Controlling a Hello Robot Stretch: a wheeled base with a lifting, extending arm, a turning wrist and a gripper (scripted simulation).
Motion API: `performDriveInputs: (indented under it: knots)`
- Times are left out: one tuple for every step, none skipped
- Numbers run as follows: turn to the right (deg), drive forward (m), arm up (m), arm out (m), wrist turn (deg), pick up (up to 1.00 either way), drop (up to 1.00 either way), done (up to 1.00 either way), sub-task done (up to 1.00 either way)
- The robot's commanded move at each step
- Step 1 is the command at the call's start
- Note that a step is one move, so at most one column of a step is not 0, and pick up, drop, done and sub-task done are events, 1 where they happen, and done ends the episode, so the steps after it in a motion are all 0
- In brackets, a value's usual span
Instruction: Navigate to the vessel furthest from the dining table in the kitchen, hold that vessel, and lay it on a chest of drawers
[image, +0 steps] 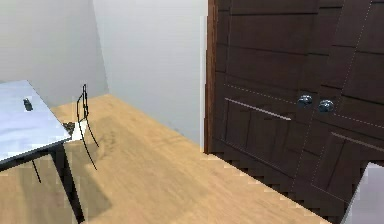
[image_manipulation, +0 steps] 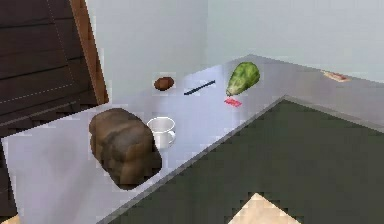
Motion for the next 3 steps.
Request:
performDriveInputs:
  knots:
    - [0.0, 0.0, 0.5, 0.0, 0.0, 0.0, 0.0, 0.0, 0.0]
    - [0.0, 0.0, 0.38, 0.0, 0.0, 0.0, 0.0, 0.0, 0.0]
    - [0.0, 0.0, 0.0, 0.28, 0.0, 0.0, 0.0, 0.0, 0.0]
